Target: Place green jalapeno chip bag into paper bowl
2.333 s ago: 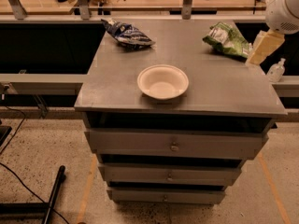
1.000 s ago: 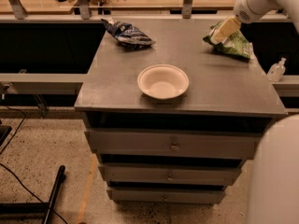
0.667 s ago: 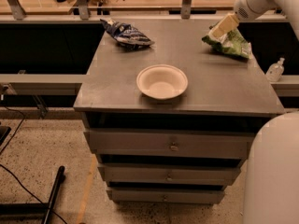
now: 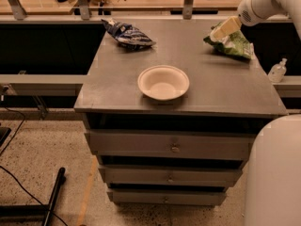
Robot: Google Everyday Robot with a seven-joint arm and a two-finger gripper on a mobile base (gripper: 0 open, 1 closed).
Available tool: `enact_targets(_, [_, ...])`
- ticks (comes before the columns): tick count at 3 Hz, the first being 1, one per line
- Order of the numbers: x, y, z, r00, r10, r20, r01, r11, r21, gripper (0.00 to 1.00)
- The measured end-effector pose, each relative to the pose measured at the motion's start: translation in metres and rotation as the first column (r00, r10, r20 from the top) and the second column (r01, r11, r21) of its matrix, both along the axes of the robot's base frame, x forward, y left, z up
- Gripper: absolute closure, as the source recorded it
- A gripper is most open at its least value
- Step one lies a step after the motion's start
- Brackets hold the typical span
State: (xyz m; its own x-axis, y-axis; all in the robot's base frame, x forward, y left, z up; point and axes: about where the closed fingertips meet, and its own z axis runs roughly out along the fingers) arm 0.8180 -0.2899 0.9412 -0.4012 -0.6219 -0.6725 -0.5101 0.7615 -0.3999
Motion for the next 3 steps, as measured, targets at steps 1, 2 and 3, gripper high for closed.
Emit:
enact_targets(1, [0.000, 0.003, 0.000, 0.9994, 0.027, 0.019, -0.029, 0.994, 0.108, 0.00])
enact_targets(2, [0.002, 0.005, -0.002, 0.9976, 0.057, 0.040, -0.061, 0.990, 0.124, 0.17])
enact_targets(3, [0.006, 0.002, -0.023, 0.9990, 0.040, -0.020, -0.039, 0.998, 0.057, 0.41])
